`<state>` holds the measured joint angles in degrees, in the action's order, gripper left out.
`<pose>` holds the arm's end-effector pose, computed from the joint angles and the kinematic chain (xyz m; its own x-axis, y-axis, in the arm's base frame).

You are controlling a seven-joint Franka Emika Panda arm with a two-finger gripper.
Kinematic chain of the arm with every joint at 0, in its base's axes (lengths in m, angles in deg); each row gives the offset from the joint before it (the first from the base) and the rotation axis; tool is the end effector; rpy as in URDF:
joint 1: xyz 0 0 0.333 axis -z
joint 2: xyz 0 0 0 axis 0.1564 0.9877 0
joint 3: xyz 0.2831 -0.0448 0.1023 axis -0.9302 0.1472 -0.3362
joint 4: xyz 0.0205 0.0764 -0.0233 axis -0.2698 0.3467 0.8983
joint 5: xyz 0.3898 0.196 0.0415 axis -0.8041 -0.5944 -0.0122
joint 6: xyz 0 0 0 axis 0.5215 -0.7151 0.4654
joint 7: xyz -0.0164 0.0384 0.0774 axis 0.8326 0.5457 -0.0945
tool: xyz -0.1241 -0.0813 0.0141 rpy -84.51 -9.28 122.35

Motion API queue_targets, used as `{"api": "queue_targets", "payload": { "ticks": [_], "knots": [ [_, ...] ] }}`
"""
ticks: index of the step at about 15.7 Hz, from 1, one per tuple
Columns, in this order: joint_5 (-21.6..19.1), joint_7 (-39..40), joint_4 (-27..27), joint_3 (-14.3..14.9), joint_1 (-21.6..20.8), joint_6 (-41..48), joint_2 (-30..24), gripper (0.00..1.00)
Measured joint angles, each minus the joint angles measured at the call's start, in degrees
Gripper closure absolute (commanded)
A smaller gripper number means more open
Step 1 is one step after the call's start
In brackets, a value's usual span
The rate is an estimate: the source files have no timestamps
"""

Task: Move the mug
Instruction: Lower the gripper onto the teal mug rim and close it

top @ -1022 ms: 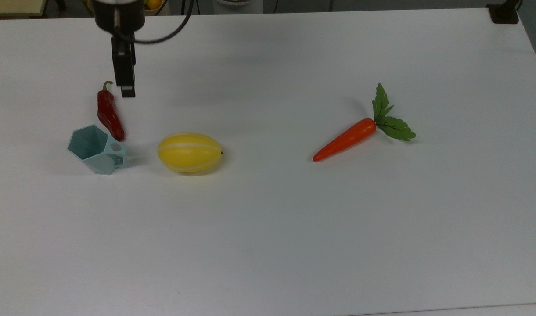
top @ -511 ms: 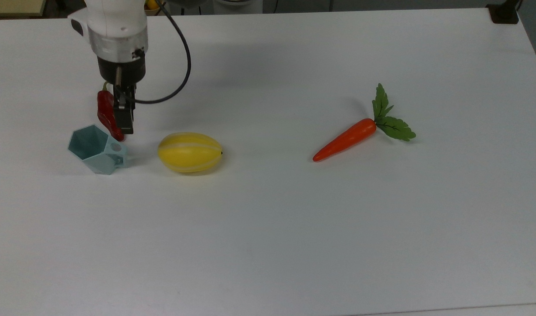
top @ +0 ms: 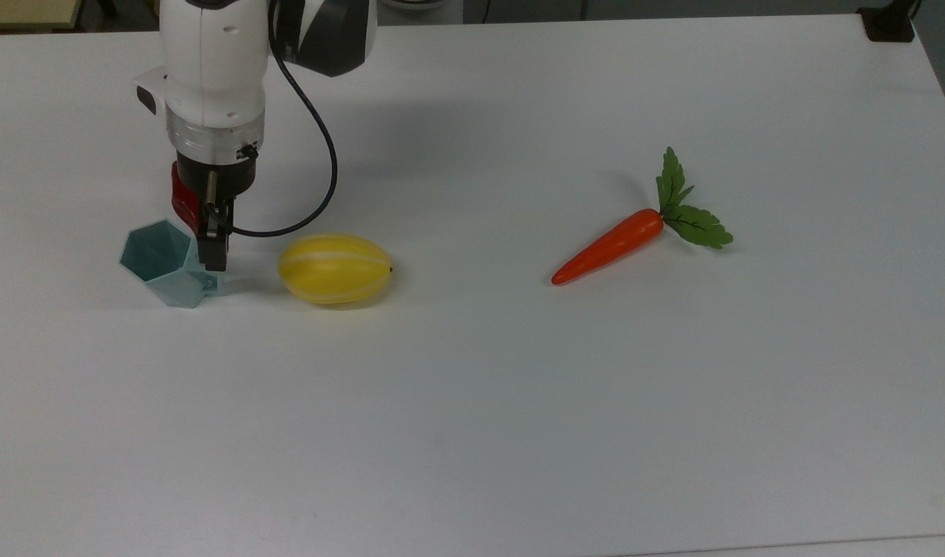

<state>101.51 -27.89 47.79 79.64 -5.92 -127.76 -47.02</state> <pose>0.7241 -0.1333 0.3226 0.1072 -0.9533 0.2823 -0.9660 -0.1671 -0.1975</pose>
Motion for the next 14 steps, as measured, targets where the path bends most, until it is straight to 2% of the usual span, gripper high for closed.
{"api": "queue_targets", "payload": {
  "ticks": [3, 8, 14],
  "knots": [
    [0.7, -0.2, 0.0, 0.0, 0.4, -2.2, 1.4, 0.40],
    [1.9, -0.5, -0.1, 0.0, 0.6, -3.6, 3.5, 0.71],
    [2.0, -0.5, -0.5, 0.0, 0.7, -3.6, 3.7, 0.88]
  ]
}}
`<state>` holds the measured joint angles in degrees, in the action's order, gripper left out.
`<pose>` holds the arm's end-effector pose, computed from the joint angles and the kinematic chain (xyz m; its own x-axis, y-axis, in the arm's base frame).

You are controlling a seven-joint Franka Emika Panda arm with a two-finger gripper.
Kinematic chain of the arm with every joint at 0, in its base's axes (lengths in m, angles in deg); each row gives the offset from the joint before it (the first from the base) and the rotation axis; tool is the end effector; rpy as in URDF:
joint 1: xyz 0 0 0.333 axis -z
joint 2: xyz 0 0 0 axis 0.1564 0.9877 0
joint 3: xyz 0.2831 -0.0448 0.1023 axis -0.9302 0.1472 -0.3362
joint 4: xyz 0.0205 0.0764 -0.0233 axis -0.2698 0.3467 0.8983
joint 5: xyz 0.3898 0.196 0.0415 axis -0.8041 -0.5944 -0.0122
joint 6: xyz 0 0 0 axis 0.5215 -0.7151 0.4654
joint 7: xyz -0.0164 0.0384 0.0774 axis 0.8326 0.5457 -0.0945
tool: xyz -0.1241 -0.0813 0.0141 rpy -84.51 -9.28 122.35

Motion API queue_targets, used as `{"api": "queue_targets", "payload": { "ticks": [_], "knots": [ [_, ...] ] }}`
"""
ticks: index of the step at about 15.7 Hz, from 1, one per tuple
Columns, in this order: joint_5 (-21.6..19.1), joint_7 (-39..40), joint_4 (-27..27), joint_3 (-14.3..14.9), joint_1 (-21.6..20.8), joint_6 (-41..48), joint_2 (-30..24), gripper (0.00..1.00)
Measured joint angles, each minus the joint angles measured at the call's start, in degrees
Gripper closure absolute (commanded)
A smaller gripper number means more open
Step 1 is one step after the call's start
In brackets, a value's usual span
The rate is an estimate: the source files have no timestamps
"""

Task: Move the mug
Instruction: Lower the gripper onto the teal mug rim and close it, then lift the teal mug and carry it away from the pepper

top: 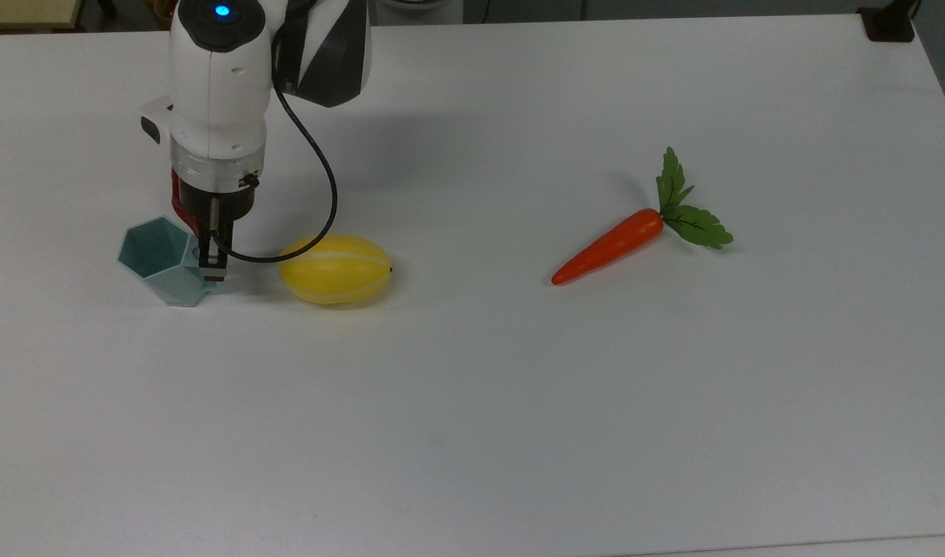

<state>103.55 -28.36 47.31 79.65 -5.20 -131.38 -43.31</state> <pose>0.7306 -0.1422 0.2874 0.1211 -0.9433 0.3090 -0.9632 -0.1869 -0.1930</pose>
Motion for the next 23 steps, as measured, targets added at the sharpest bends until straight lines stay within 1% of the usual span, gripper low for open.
{"api": "queue_targets", "payload": {
  "ticks": [3, 6, 12, 17, 20, 23],
  "knots": [
    [0.3, 0.0, 0.0, 0.0, 0.3, 0.0, 0.0, 0.94],
    [1.5, 0.0, 0.0, 0.0, 0.5, 0.0, 0.2, 0.94],
    [3.1, 0.0, -0.3, -0.1, 0.5, 0.0, 0.2, 0.98],
    [3.4, 0.6, -1.0, -0.5, 0.5, 0.0, -1.8, 0.98],
    [3.5, 2.8, -1.0, -2.0, 0.5, 1.3, -3.9, 0.98],
    [3.5, 6.5, -0.7, -5.0, 0.4, 6.8, -7.3, 0.98]
  ]
}}
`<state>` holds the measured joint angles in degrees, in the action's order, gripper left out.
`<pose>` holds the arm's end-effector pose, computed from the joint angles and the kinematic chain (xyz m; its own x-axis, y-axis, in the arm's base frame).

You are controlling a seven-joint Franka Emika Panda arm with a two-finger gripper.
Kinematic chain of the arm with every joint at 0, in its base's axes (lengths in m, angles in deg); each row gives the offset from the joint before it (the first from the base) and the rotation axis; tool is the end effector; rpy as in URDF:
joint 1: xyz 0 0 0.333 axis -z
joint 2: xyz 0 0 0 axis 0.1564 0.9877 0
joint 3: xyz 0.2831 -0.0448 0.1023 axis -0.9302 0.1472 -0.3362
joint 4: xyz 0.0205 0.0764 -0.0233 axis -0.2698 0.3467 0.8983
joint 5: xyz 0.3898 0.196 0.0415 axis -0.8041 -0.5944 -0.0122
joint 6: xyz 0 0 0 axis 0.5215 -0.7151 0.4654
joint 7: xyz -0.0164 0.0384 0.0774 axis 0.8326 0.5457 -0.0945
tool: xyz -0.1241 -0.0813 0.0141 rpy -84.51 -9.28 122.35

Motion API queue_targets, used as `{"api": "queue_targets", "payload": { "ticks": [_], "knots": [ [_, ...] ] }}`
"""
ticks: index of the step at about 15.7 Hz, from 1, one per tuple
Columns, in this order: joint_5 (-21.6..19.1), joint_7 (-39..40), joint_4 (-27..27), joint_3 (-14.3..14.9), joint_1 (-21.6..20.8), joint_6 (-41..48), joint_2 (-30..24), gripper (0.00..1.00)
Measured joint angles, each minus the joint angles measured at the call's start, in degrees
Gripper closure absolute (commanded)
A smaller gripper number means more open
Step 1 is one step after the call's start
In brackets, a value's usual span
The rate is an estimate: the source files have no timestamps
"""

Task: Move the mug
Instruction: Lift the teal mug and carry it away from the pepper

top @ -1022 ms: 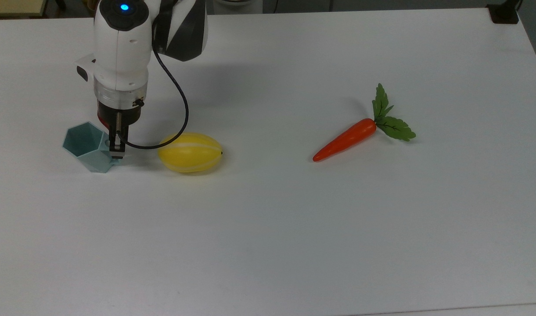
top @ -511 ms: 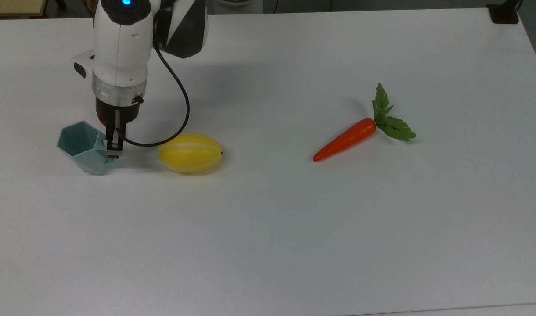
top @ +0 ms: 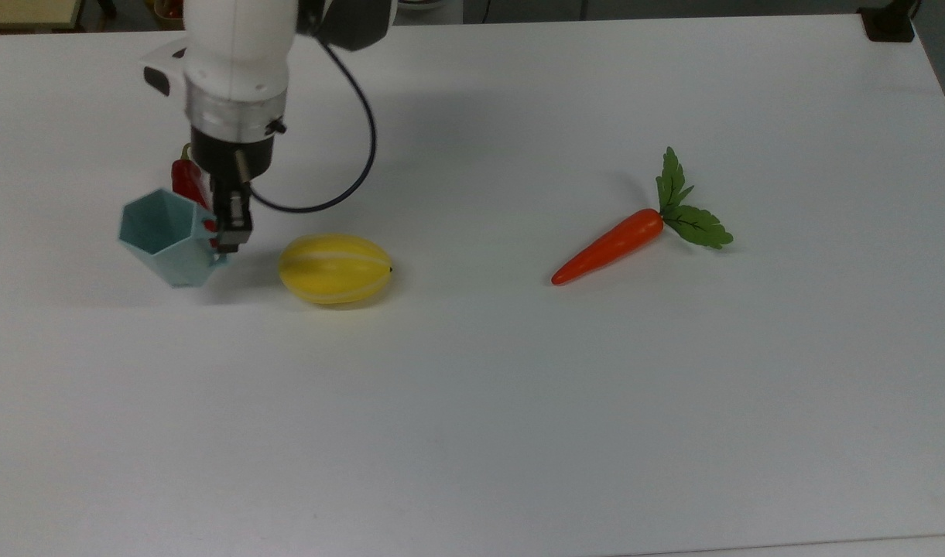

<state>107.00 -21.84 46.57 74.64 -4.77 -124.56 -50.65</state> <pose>0.7284 -0.0959 0.3731 0.2838 -0.8887 0.3600 -0.9178 -0.3604 -0.1663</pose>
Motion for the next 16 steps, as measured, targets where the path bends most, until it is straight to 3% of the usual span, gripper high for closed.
{"api": "queue_targets", "payload": {
  "ticks": [5, 8, 12, 16],
  "knots": [
    [-1.3, 10.0, 3.6, -6.6, 0.1, 8.6, -7.9, 0.98],
    [-5.7, 20.5, 8.3, -9.4, 0.1, 12.9, -13.2, 0.98],
    [-12.0, 39.1, 16.0, -11.7, 0.1, 17.5, -19.8, 0.98],
    [-19.4, 66.1, 22.2, -12.0, 0.5, 23.1, -25.5, 0.98]
  ]
}}
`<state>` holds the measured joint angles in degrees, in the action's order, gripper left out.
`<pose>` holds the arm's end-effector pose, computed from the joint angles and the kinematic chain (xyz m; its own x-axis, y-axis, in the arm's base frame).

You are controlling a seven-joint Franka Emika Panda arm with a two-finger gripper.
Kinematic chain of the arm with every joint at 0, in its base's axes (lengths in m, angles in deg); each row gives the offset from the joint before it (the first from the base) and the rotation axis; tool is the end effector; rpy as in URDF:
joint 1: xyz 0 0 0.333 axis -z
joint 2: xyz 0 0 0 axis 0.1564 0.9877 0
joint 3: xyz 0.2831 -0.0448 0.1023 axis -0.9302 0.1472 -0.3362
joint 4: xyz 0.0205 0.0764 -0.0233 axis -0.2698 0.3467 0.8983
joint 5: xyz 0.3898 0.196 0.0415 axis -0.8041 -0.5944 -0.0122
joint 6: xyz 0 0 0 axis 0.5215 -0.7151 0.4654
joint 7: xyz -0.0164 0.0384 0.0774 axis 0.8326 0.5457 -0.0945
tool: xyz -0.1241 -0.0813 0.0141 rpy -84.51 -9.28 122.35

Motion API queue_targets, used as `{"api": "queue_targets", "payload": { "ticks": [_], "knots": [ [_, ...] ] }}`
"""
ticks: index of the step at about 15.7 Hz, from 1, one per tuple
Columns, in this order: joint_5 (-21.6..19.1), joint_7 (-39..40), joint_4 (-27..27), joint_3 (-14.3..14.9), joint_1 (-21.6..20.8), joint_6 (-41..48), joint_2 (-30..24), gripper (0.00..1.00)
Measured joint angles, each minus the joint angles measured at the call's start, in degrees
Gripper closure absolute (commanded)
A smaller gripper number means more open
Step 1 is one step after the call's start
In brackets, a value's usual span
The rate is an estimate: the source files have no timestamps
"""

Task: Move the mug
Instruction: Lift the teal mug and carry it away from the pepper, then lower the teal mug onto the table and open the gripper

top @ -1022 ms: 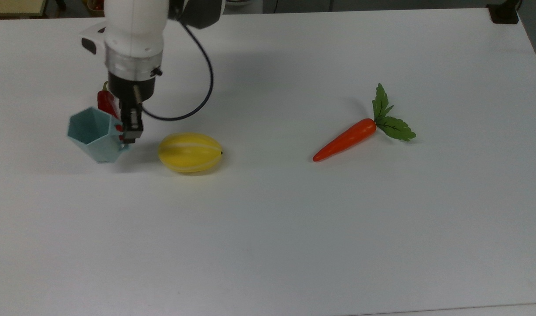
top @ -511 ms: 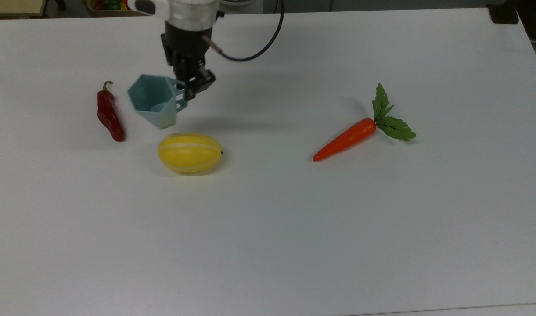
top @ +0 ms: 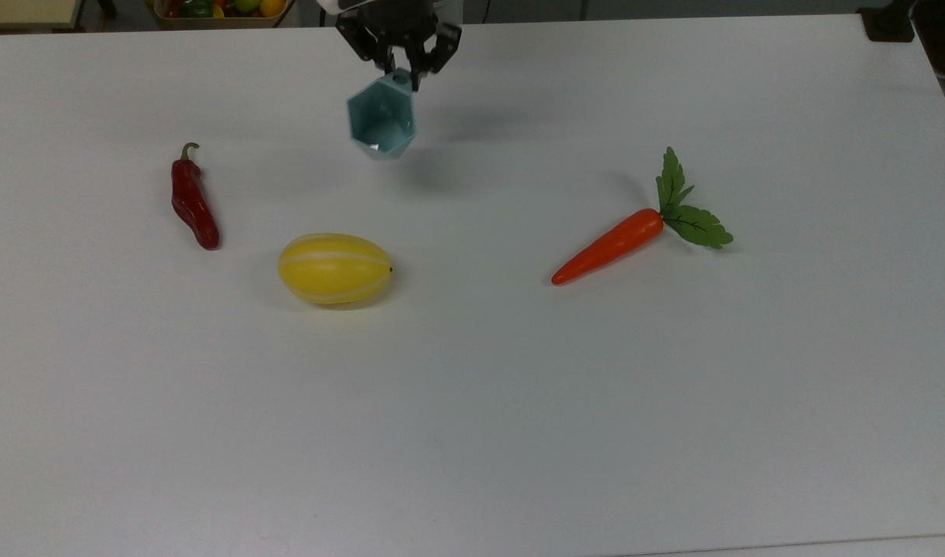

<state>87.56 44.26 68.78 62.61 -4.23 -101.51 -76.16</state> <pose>0.5602 0.0530 0.4102 0.9966 -0.0651 -0.0506 -0.0646 -0.9978 0.0130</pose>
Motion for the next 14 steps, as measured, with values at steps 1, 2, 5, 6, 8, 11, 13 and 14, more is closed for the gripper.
{"api": "queue_targets", "payload": {
  "ticks": [1, 2, 5, 6, 8, 11, 13, 14],
  "knots": [
    [-1.5, 6.8, 1.4, 0.0, 0.7, 1.2, -1.6, 0.98],
    [-2.6, 13.4, 2.9, 0.0, 1.8, 2.5, -3.1, 0.98],
    [-5.1, 27.6, 7.5, 0.0, 5.4, 4.3, -6.5, 0.98],
    [-5.8, 30.3, 9.0, 0.1, 6.3, 4.3, -7.0, 0.97],
    [-6.9, 33.5, 12.0, 0.1, 7.5, 2.6, -7.4, 0.97],
    [-8.1, 35.7, 16.8, 0.1, 7.7, -4.4, -7.4, 0.97],
    [-9.7, 37.9, 19.7, 0.1, 7.7, -9.1, -7.4, 0.97],
    [-10.3, 39.0, 20.7, 0.1, 7.7, -11.1, -7.4, 0.96]
  ]
}}
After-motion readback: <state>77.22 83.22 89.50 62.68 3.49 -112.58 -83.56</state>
